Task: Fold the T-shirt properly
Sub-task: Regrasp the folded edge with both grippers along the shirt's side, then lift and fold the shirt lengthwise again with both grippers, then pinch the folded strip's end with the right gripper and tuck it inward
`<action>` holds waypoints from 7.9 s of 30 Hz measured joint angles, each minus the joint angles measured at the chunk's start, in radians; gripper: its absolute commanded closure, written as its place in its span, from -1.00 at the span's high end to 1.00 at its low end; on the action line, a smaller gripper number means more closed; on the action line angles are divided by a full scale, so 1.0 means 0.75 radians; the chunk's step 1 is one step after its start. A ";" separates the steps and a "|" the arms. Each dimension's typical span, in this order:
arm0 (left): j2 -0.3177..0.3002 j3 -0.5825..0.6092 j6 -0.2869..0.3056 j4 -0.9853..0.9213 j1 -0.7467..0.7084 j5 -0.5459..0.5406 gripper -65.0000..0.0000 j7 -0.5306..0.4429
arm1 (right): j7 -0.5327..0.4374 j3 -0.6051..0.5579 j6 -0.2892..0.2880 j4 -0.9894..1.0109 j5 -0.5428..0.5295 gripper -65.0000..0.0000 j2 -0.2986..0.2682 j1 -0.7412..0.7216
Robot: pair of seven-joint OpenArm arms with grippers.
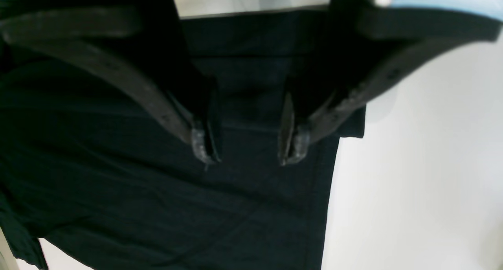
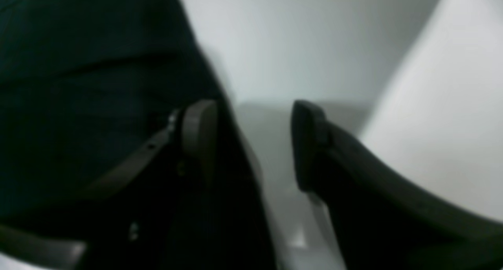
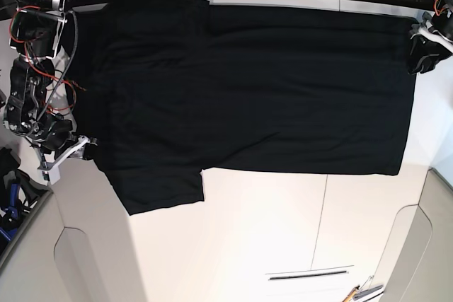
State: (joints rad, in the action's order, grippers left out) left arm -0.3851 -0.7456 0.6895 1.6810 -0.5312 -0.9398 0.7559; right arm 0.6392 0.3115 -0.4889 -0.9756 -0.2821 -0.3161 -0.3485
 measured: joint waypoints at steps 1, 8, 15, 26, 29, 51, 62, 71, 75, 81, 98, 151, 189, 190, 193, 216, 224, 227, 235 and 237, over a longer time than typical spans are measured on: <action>0.000 0.000 0.000 0.000 0.000 -0.001 -0.16 -0.001 | -0.001 0.001 -0.025 0.044 -0.033 -0.06 -0.003 -0.015; 0.001 0.000 0.000 0.000 -0.001 0.000 -0.16 0.000 | 0.017 -0.017 -0.102 0.099 -0.210 -0.07 -0.004 -0.009; 0.001 0.000 0.000 0.000 0.023 0.001 -0.16 0.001 | 0.046 -0.018 -0.101 0.102 -0.221 -1.00 -0.004 -0.004; 0.002 0.000 0.000 -0.002 0.234 0.113 -0.16 -0.021 | 0.047 -0.018 -0.102 0.102 -0.226 -1.00 -0.003 -0.004; 0.001 0.000 -0.002 -0.005 0.307 0.208 -0.16 -0.082 | 0.051 -0.018 -0.101 0.103 -0.262 -1.00 -0.004 -0.004; -0.168 0.498 -0.177 -0.912 1.044 0.565 -0.16 -0.283 | 0.052 -0.019 -0.102 0.106 -0.274 -1.00 -0.003 -0.001; -0.173 0.661 -0.232 -1.332 1.292 0.706 0.07 -0.500 | 0.051 -0.019 -0.102 0.105 -0.273 -1.00 -0.003 0.000; -0.147 0.743 -0.251 -1.380 1.297 0.697 0.06 -0.581 | 0.051 -0.019 -0.102 0.105 -0.273 -1.00 -0.003 -0.001; -0.144 0.743 -0.251 -1.380 1.299 0.693 -0.24 -0.586 | 0.051 -0.019 -0.102 0.105 -0.272 -1.00 -0.003 0.000; -0.144 0.743 -0.250 -1.381 1.296 0.689 -1.00 -0.582 | 0.143 -0.019 -0.092 0.070 -0.354 -1.00 -0.003 0.004; -0.151 0.284 -0.005 -1.198 1.153 0.167 -1.00 -0.064 | 0.369 -0.010 -0.072 -0.662 -0.322 -1.00 0.001 0.277; -0.185 0.082 -0.001 -0.595 0.587 -0.341 -0.17 0.453 | 0.403 0.156 -0.065 -0.824 -0.293 0.10 0.001 0.360; -0.181 0.082 -0.001 -0.595 0.583 -0.334 -0.17 0.449 | 0.710 -0.156 -0.080 -1.487 -0.497 -1.00 0.233 0.838; -0.181 0.082 -0.001 -0.595 0.583 -0.333 -0.17 0.449 | 0.708 -0.156 -0.081 -1.500 -0.503 -1.00 0.232 0.866; -0.181 0.082 -0.001 -0.595 0.583 -0.333 -0.17 0.448 | 0.711 -0.156 -0.081 -1.505 -0.507 -1.00 0.228 0.928; -0.181 -0.017 -0.001 -0.595 0.586 -0.344 -0.16 0.400 | 0.661 -0.156 -0.081 -1.657 -0.483 -0.16 0.225 1.008; -0.179 -0.090 -0.001 -0.594 0.482 -0.360 0.10 0.466 | 0.568 -0.155 -0.026 -1.653 -0.210 -0.16 0.225 0.918; -0.178 -0.089 -0.001 -0.594 0.397 -0.354 0.10 0.417 | 0.564 -0.156 -0.017 -1.611 -0.196 -0.16 0.226 0.904; -0.128 -0.090 -0.001 -0.596 0.346 -0.156 0.10 0.264 | 0.519 -0.156 -0.016 -1.487 -0.186 -0.16 0.225 0.878; -0.090 -0.090 -0.001 -0.598 0.346 -0.158 0.10 0.262 | 0.519 -0.156 -0.016 -1.481 -0.186 -0.16 0.226 0.879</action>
State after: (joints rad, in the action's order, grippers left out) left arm -0.4526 -0.8127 0.6891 1.2327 -0.2718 -1.0584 0.9527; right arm 1.0283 0.1947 -0.5011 -2.0865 -0.4213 -0.1467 0.3107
